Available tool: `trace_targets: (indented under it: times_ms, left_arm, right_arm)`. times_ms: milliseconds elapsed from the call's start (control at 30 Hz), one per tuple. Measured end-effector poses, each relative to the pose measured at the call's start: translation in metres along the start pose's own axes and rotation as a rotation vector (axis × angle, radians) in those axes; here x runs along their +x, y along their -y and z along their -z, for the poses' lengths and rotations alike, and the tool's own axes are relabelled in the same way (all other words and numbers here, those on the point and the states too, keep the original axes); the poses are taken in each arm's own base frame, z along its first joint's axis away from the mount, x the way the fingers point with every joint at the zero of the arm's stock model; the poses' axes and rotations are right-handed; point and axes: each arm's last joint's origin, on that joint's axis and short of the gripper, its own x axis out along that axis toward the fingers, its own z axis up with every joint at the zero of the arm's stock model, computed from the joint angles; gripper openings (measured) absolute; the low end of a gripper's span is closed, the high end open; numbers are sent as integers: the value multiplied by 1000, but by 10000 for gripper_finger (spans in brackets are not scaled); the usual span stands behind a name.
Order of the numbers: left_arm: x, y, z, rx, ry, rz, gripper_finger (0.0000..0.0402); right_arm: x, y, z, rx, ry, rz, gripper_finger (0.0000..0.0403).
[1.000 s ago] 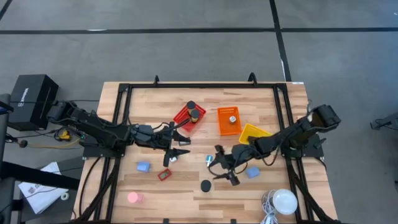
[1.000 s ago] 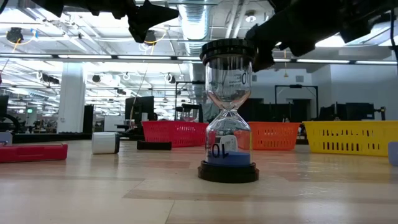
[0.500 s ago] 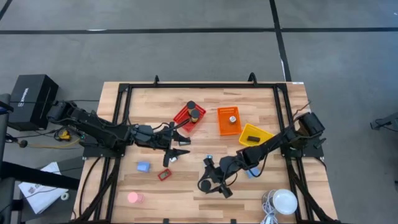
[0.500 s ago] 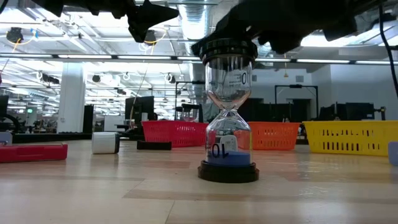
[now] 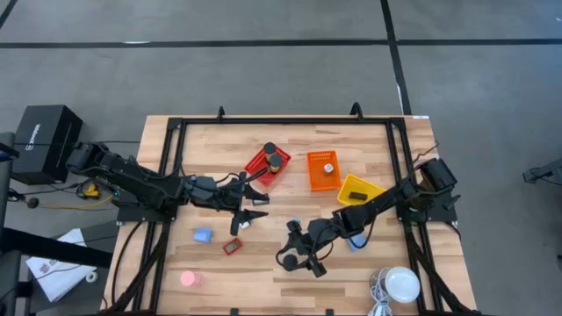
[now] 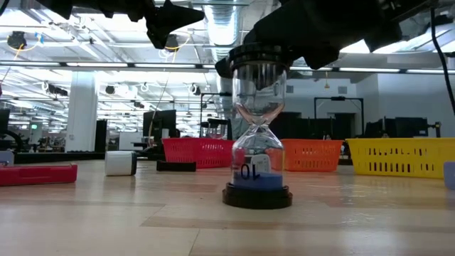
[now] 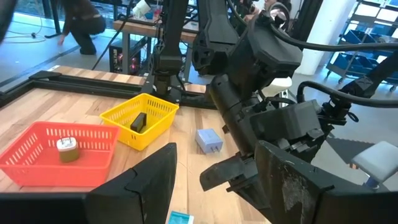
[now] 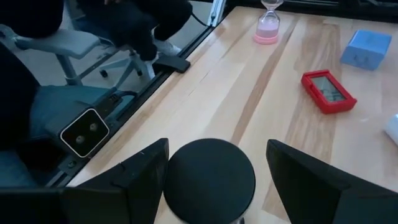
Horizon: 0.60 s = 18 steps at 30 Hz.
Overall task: Pick & Place Office items
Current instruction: Put the blue hourglass into the red bin
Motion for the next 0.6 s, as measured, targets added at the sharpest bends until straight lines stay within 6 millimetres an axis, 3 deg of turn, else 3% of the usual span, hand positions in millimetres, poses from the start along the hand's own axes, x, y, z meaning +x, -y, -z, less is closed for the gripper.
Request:
trace_targets:
  times_ms: [600]
  left_arm:
    - [0, 0, 0, 0, 0, 0, 214]
  right_arm:
    - [0, -2, 2, 7, -14, -6, 262]
